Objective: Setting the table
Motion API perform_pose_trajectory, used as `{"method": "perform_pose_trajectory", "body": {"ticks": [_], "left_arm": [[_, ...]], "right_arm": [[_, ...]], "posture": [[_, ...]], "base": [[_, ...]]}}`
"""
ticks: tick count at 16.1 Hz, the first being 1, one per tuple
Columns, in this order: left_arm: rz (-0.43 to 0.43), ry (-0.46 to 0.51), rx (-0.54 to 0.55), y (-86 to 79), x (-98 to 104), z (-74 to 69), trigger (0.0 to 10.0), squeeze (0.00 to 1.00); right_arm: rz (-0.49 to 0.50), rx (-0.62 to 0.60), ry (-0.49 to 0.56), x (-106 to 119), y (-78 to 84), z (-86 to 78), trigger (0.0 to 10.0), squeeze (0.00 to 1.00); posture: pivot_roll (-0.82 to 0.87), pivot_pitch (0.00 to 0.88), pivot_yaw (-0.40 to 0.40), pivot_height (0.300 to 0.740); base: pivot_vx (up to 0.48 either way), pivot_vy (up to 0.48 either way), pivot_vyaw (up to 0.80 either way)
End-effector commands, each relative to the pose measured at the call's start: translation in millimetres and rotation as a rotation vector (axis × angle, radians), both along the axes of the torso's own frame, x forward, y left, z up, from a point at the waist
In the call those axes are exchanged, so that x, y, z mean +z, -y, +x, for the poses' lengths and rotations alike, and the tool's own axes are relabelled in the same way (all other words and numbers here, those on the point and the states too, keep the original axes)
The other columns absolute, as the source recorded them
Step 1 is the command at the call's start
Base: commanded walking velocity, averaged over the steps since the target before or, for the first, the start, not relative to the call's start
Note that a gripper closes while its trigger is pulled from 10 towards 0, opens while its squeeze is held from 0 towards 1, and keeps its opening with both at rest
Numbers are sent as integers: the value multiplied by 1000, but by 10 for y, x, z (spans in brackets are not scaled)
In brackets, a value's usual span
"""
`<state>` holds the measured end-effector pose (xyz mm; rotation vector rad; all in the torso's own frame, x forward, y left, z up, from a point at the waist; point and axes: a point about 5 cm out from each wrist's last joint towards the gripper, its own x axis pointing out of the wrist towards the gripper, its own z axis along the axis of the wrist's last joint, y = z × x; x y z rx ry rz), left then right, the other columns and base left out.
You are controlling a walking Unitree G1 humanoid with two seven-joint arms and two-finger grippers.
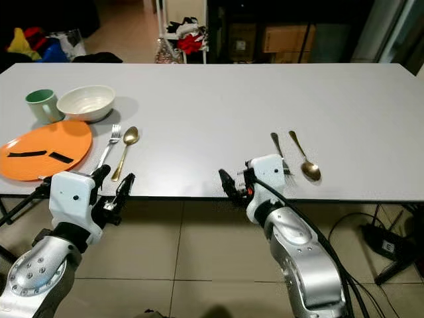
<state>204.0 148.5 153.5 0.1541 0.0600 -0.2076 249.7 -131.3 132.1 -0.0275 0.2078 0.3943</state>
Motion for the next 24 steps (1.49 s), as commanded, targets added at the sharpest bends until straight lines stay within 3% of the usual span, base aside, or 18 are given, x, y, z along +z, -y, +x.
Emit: {"method": "perform_pose_trajectory", "body": {"ticks": [1, 7, 10, 14, 18, 24], "left_arm": [[16, -6, 13, -23, 0, -2, 10000, 0], [13, -1, 97, -123, -33, -120, 10000, 0], [28, 43, 173, -188, 25, -116, 10000, 0], [71, 83, 195, -265, 17, -95, 10000, 0], [66, 87, 196, -266, -9, -100, 10000, 0], [38, 84, 215, -260, -24, -126, 10000, 0]], "right_arm": [[1, 58, 9, 3, -76, -16, 10000, 0], [45, 132, 30, -4, -57, -121, 10000, 0], [54, 40, 73, 15, 30, -134, 10000, 0], [45, -157, 109, -4, 304, -162, 10000, 0], [44, -200, 122, 19, 479, -132, 10000, 0], [86, -111, 95, -15, 310, -159, 10000, 0]], "posture": [[-61, 0, 74, 740], [-49, 0, 69, 740], [-46, 0, 65, 740], [-67, 0, 84, 740], [-82, 0, 96, 740], [-68, 0, 74, 740]], "base": [[0, 0, 800], [0, 0, 800], [0, 0, 800], [0, 0, 800], [0, 0, 800], [0, 139, 800]]}}
